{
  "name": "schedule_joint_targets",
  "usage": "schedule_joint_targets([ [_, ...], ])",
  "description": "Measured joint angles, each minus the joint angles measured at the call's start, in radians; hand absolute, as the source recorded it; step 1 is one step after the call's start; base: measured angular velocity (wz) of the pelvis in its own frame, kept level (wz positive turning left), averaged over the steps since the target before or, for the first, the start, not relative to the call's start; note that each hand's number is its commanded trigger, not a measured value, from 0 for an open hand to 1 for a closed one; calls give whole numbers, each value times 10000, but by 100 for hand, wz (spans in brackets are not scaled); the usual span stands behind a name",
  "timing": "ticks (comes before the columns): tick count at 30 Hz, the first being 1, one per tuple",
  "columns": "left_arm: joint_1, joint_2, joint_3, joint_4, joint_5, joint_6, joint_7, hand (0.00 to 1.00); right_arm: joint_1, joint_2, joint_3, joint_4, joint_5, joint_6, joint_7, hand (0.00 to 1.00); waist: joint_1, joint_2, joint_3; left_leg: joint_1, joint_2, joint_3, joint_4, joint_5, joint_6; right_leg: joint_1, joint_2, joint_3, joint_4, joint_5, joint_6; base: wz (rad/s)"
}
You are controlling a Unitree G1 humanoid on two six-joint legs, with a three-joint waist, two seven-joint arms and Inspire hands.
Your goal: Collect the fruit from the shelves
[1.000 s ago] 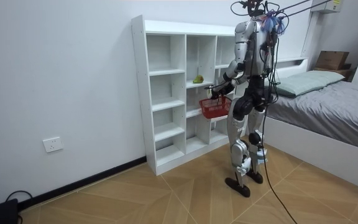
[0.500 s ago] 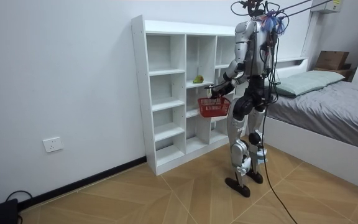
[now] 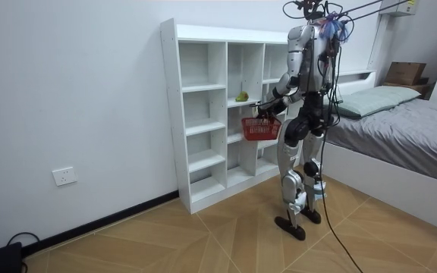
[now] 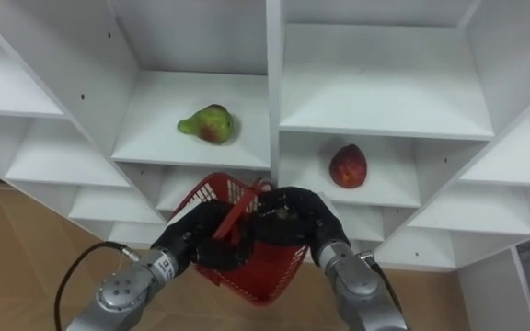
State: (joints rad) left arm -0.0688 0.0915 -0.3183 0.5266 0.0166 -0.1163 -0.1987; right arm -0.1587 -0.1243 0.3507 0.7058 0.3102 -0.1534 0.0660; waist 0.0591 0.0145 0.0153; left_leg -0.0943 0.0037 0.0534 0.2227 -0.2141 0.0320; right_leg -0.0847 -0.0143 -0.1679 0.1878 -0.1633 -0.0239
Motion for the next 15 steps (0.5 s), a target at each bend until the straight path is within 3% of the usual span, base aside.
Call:
schedule_joint_targets([
  [8,2,144,-323,0,-925,3,282,100,-6,-1,315,102,770,-68,14,0,-20,52,20,7,2,-12,-3,0,0,8,3,1,-7,0,0,0],
  [15,4,263,-580,1,-994,4,619,100,-6,-20,525,156,858,-105,-5,0,-24,55,31,2,-1,-5,-6,0,0,6,1,-2,-5,0,0,0],
])
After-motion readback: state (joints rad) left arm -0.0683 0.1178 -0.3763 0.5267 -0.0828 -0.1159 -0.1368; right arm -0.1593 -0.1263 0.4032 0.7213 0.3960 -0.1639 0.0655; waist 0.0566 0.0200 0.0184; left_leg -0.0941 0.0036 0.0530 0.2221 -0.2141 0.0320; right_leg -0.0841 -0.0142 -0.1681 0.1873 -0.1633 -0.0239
